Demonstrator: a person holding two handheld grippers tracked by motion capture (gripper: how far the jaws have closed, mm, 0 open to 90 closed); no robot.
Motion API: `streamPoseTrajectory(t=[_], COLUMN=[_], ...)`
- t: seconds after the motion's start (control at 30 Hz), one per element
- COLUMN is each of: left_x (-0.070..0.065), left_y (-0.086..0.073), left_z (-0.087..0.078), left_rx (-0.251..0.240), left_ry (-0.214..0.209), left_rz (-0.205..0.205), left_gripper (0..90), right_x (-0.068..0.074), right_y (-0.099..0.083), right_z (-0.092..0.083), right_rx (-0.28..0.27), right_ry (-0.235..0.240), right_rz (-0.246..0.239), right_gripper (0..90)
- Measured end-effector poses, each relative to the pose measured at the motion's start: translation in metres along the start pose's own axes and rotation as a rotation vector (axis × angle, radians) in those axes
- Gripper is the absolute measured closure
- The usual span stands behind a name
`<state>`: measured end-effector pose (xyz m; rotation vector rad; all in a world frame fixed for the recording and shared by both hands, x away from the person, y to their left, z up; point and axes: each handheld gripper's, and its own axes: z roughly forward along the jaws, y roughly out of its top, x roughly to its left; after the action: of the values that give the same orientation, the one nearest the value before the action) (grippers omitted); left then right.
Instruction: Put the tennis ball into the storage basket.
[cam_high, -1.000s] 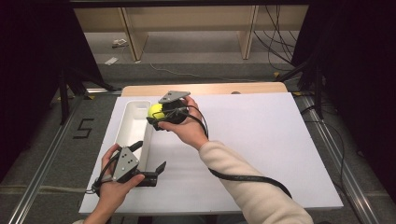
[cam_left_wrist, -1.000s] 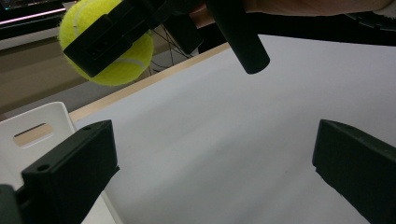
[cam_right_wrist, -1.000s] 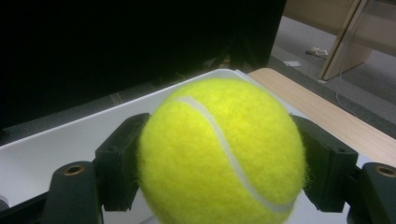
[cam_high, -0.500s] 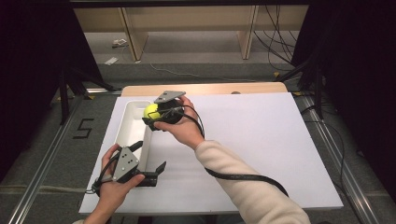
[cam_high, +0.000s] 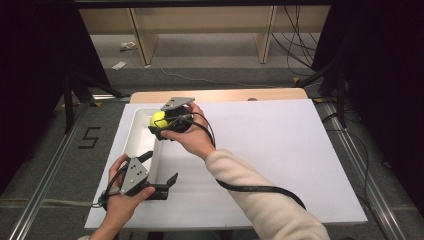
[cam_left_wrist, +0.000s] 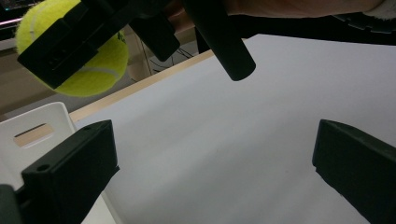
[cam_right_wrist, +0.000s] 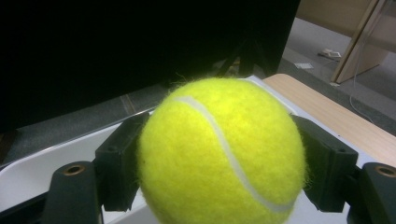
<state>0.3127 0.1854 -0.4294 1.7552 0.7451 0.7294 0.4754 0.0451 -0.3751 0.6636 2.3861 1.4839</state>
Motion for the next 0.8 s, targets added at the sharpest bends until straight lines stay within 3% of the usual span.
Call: streamPoseTrajectory(t=[0.8], left_x=[0.0004], left_y=[0.0003], left_z=[-0.0002], left_rx=[0.001], left_ry=[0.003], left_rz=[0.007], left_gripper=[0.0], right_x=[0.0059], right_y=[0.007], right_z=[0.0066], right_rx=[0.0], right_ry=[0.014], right_rz=[-0.008], right_gripper=[27.0])
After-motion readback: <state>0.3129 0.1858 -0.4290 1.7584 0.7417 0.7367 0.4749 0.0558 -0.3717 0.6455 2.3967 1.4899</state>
